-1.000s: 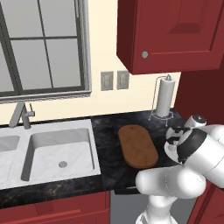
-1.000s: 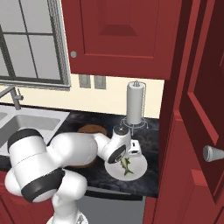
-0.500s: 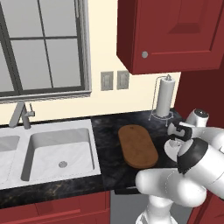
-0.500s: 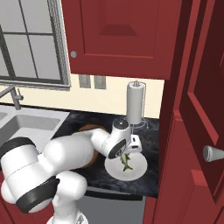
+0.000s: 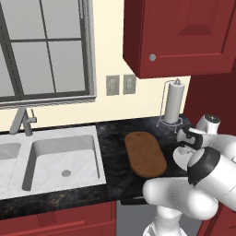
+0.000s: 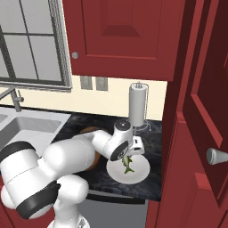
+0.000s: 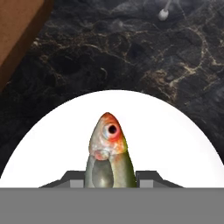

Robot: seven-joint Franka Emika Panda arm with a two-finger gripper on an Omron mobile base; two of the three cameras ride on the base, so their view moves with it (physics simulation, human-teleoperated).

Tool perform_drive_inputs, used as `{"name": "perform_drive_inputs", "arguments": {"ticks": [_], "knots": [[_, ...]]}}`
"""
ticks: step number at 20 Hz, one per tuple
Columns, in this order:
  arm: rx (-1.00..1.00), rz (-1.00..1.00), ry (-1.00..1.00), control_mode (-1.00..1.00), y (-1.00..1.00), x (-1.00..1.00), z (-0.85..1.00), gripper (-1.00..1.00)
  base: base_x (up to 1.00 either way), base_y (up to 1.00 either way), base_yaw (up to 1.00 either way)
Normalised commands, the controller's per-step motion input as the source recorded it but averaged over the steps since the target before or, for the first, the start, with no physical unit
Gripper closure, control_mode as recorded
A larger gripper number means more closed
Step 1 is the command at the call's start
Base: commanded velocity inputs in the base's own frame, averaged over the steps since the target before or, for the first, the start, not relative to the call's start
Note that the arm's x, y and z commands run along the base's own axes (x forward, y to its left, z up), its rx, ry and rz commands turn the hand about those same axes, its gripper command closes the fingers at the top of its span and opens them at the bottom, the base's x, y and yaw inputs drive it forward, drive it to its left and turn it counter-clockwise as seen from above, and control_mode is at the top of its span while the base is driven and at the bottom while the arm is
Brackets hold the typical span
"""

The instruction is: Pick the fish from the plate and place it on the cutting board. Then pick the condiment bottle from the cabinet and place it next to the cutting board.

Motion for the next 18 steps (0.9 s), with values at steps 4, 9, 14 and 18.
{"name": "perform_drive_inputs", "arguments": {"ticks": [4,9,14,18], "knots": [[0.00,0.00,0.00,-1.00,0.10,-0.03,0.03,1.00,0.00,0.00,0.00],[0.01,0.00,0.00,-1.00,0.16,-0.02,0.08,1.00,0.00,0.00,0.00],[0.00,0.00,0.00,-1.00,0.25,0.00,0.09,1.00,0.00,0.00,0.00],[0.00,0.00,0.00,-1.00,0.26,0.00,0.08,1.00,0.00,0.00,0.00]]}}
